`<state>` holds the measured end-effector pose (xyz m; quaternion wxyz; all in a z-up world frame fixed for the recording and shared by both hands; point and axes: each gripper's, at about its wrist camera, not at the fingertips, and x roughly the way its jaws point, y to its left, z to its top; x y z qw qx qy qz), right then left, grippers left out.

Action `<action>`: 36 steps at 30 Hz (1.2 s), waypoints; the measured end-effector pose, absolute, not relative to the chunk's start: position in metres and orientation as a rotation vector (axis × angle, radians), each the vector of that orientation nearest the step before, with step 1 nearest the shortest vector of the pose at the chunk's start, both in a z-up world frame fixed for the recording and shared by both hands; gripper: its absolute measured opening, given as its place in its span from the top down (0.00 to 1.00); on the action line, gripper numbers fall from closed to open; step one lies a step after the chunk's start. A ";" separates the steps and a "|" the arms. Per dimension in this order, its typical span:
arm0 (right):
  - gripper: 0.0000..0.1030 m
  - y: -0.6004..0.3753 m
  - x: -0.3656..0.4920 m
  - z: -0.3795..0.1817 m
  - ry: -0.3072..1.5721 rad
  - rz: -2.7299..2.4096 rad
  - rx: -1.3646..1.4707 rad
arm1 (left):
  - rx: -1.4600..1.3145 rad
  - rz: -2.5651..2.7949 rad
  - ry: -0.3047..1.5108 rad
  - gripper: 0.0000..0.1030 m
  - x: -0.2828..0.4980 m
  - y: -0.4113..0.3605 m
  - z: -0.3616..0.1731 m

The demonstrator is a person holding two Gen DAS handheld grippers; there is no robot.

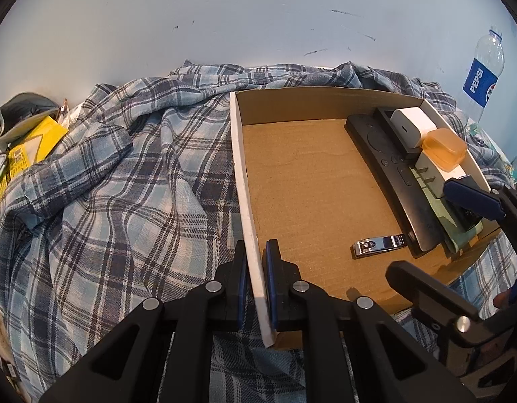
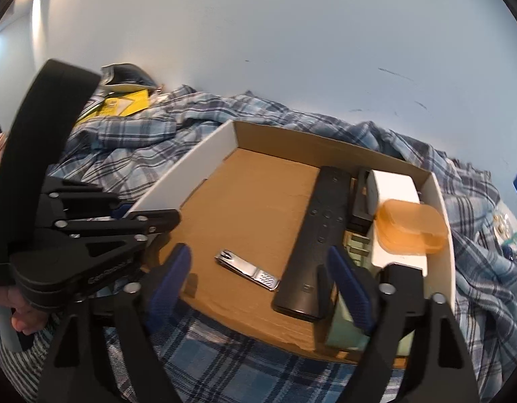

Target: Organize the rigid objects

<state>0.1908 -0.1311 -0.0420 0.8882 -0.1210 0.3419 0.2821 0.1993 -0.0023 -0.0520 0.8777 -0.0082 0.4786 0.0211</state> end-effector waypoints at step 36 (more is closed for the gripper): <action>0.00 -0.176 0.172 0.012 0.492 0.407 -0.203 | 0.018 0.123 0.498 0.00 0.143 -0.003 0.068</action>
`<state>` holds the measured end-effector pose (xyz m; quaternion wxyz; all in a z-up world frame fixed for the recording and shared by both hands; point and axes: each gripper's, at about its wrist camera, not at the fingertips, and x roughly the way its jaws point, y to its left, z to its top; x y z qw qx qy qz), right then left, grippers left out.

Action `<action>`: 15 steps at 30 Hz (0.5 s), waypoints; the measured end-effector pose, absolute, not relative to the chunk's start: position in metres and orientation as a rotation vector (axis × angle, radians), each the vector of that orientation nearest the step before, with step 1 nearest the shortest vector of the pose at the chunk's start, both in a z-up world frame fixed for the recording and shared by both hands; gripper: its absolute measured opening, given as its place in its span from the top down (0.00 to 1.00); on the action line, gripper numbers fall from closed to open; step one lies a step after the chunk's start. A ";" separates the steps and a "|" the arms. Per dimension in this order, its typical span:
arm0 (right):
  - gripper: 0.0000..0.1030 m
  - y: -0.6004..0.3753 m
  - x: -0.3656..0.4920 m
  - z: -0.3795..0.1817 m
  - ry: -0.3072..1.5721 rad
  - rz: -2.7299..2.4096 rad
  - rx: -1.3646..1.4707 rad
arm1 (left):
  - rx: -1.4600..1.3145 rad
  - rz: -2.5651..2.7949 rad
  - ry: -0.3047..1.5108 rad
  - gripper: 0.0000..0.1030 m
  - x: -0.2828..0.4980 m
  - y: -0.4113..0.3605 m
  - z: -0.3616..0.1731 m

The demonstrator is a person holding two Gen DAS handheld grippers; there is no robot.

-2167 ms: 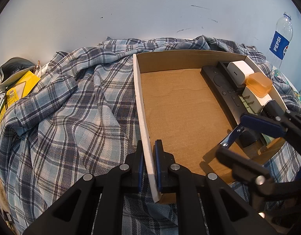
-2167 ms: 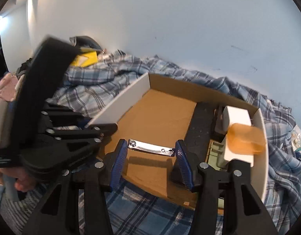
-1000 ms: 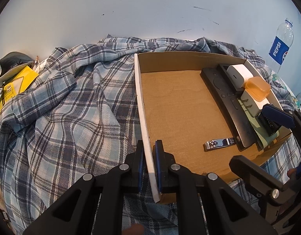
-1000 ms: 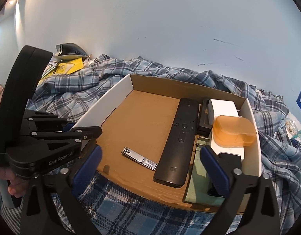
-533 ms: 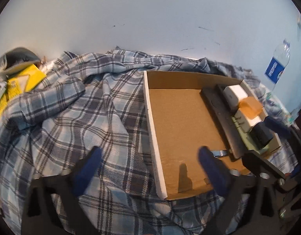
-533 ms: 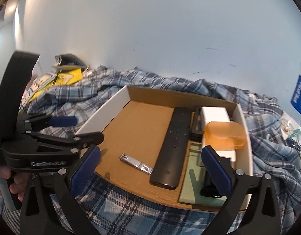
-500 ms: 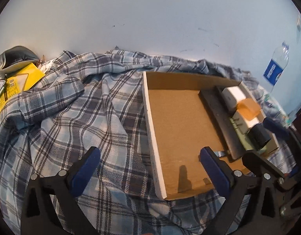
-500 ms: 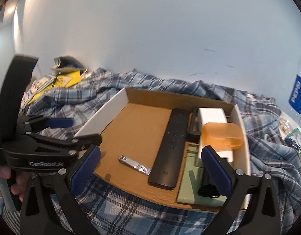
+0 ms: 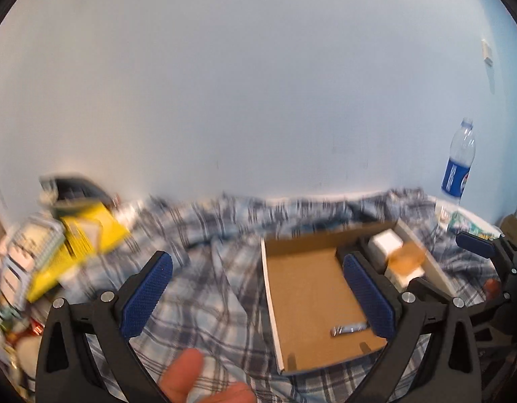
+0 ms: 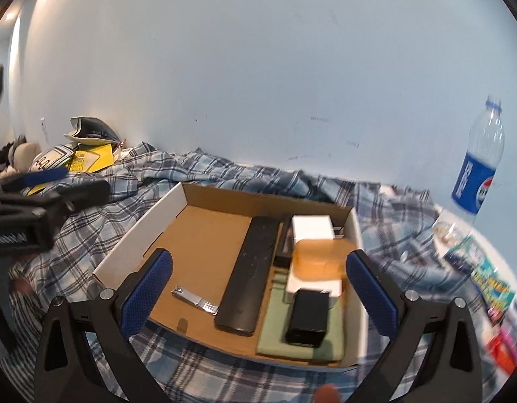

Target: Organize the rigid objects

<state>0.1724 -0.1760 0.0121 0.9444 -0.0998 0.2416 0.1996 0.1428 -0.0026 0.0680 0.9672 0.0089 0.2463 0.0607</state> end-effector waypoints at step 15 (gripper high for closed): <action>0.00 -0.253 0.057 0.157 0.193 0.375 -0.102 | 0.073 -0.008 0.243 0.00 0.013 -0.054 0.212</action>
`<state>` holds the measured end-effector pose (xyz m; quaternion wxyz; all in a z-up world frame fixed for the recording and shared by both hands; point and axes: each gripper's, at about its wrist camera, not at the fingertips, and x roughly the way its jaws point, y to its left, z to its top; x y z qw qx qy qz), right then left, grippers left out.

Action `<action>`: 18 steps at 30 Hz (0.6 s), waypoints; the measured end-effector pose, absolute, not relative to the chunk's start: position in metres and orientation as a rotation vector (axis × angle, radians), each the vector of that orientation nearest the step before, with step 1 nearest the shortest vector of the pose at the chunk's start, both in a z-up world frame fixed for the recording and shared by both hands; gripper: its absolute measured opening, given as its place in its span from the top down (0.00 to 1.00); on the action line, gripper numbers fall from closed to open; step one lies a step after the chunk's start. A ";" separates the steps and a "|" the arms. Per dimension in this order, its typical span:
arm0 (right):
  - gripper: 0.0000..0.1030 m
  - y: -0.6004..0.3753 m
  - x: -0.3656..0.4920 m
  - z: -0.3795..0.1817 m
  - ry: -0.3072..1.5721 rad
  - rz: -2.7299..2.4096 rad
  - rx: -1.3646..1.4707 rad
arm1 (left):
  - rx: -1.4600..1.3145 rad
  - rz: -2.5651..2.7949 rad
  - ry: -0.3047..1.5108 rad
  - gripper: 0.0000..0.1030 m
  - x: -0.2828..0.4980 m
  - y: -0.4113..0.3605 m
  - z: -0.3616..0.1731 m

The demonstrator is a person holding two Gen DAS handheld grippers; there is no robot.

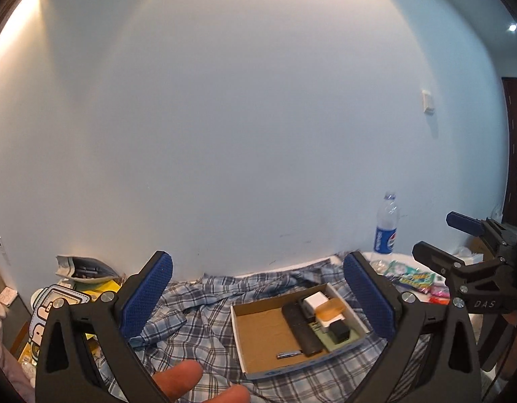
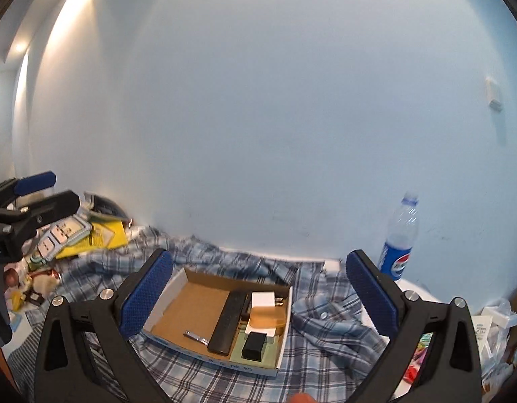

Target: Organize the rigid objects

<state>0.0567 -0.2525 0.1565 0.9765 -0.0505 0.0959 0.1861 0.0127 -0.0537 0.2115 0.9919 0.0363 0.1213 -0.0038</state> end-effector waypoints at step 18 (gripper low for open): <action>0.00 -0.274 -0.051 0.151 0.037 0.428 -0.129 | 0.012 0.041 0.181 0.00 -0.071 -0.037 0.205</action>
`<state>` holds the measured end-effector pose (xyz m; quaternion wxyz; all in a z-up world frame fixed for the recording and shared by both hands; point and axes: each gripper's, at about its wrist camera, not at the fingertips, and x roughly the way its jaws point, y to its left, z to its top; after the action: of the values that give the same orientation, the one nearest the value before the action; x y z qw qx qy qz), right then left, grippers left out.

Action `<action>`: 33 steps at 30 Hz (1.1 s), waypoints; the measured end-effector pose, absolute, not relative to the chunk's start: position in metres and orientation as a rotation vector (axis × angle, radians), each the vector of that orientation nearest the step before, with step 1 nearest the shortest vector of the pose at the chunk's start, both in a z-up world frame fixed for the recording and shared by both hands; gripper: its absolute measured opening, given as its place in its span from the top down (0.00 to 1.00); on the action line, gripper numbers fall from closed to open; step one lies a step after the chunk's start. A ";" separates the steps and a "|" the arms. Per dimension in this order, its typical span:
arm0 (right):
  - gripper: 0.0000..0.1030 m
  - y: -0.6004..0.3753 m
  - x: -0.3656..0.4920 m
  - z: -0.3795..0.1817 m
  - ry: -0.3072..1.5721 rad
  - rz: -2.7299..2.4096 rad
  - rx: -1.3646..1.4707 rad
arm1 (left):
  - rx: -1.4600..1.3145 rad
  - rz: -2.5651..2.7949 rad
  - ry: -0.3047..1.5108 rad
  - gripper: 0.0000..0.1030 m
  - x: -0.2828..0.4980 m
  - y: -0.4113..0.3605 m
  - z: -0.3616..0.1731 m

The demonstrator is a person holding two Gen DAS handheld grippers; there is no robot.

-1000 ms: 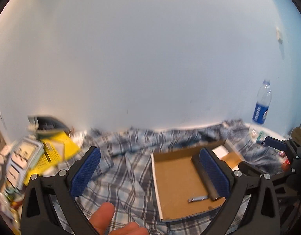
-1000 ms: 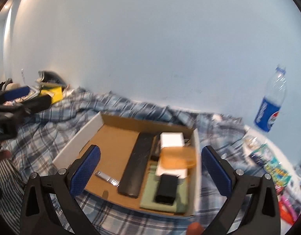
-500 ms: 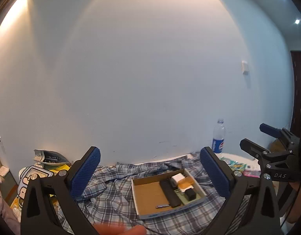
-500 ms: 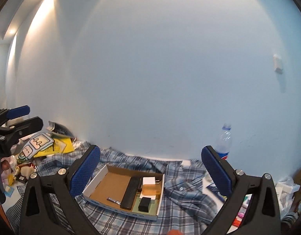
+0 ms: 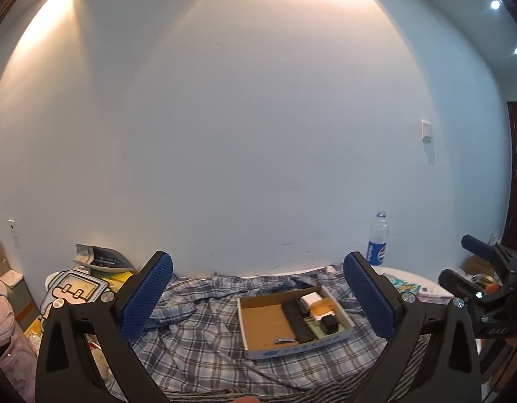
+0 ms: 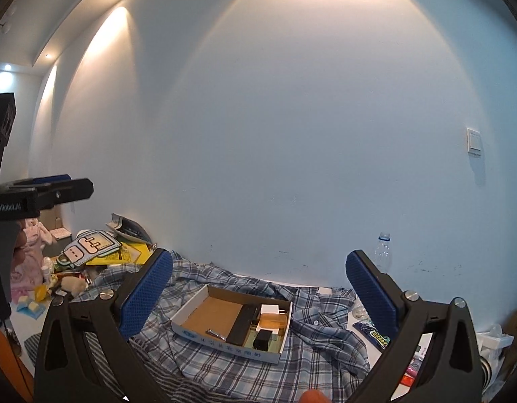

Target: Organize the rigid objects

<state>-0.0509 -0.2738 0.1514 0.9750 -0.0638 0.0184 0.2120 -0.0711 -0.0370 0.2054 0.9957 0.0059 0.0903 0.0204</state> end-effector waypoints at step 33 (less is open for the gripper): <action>0.00 -0.270 0.036 -0.008 0.462 0.374 -0.143 | 0.113 0.054 0.467 0.00 0.002 -0.015 0.009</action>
<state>0.0358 -0.2696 -0.0077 0.9536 -0.0705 0.2275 0.1840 0.0016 -0.0155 0.0085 0.9710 0.0557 0.2311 0.0267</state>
